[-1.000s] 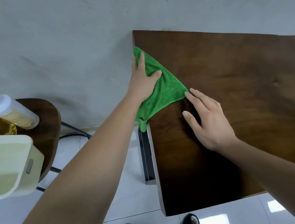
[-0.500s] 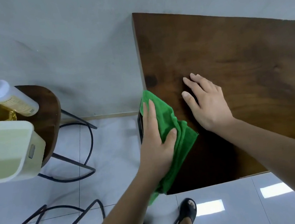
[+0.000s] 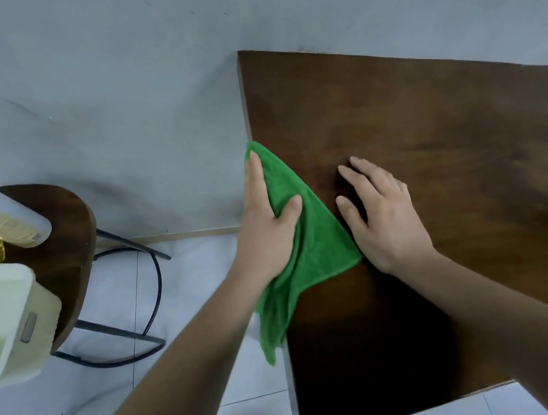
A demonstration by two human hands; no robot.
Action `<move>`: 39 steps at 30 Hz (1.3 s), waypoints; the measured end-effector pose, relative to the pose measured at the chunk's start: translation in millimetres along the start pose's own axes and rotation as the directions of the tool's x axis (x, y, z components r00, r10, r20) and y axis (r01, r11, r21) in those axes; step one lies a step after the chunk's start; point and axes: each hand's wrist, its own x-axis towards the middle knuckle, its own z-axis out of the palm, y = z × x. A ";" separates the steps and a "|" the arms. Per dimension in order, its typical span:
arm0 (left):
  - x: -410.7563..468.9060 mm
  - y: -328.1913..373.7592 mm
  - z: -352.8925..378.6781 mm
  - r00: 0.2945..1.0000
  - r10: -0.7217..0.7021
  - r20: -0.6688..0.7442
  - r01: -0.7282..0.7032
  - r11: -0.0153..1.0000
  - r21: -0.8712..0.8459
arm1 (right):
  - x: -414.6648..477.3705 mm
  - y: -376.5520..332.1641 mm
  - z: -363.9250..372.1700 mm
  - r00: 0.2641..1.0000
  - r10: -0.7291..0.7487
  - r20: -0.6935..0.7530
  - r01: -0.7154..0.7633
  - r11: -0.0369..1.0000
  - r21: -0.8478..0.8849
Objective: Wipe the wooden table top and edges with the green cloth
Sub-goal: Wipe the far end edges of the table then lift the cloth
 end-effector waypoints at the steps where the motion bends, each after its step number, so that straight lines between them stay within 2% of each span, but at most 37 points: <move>1: 21.0 2.8 -2.4 1.000 -0.014 0.000 0.014 1.000 0.004 | 0.2 0.1 -0.2 1.000 0.001 0.005 -0.001 1.000 0.000; 11: 186.4 16.1 -21.1 1.000 0.000 -0.003 0.001 0.996 0.090 | 3.6 3.2 -4.2 0.998 0.017 0.061 -0.016 1.000 -0.001; 20: 229.4 24.5 -25.7 1.000 -0.006 -0.002 0.006 0.983 0.183 | 4.5 5.1 -3.2 0.998 0.011 0.064 -0.011 1.000 0.001; 25: 201.9 31.7 -22.5 1.000 -0.001 -0.018 0.007 0.937 0.349 | 3.6 4.5 -2.8 0.997 0.029 0.075 -0.032 0.999 0.029; 30: 119.3 24.7 -9.9 0.999 0.030 -0.012 -0.021 0.892 0.452 | 0.8 4.9 -2.6 0.999 0.023 0.024 -0.026 0.995 0.098; 35: 43.6 22.9 1.3 1.000 0.000 0.007 -0.004 0.842 0.539 | -1.6 10.3 -1.4 0.998 -0.059 -0.018 0.061 0.987 0.148; 39: 2.8 22.4 12.2 1.000 0.014 0.012 -0.018 0.750 0.661 | -8.6 12.5 -5.6 0.983 -0.183 -0.013 0.181 0.957 0.228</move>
